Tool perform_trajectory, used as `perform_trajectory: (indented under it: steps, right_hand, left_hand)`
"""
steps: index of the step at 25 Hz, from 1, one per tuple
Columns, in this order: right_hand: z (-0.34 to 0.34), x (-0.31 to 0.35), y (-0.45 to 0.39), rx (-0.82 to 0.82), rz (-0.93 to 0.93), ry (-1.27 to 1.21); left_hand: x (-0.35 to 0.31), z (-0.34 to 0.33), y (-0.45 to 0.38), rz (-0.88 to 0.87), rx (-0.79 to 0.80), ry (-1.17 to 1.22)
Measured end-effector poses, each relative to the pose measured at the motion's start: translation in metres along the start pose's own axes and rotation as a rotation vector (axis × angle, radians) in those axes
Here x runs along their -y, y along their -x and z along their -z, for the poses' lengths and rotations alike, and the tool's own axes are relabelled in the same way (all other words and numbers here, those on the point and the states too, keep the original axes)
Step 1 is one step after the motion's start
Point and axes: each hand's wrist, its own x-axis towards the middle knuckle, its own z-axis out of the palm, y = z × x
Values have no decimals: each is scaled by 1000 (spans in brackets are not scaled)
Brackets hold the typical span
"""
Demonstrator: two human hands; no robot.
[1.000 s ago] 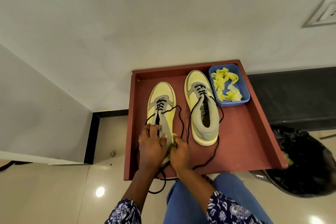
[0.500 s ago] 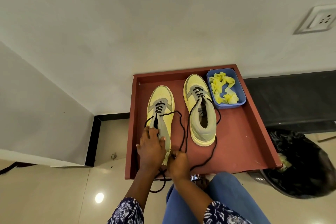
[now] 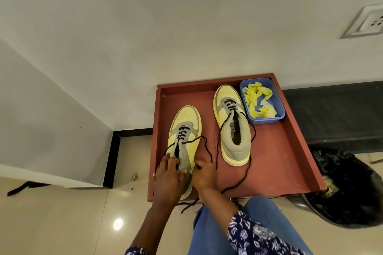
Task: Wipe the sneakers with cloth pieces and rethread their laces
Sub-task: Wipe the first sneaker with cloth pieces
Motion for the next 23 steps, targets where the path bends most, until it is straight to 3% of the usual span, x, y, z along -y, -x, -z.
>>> perform_trajectory:
  steps: [10,19,23]
  right_hand:
    - [-5,34,-51,-141,-11,22]
    - [6,0,-20,29,-20,-131]
    - [29,11,-7,-105,34,-207]
  left_hand:
    - [6,-2,2,-58,-24,-38]
    - [-2,-1,-7,-15,-91,28]
    - [-15,2,-12,-25,-201,5]
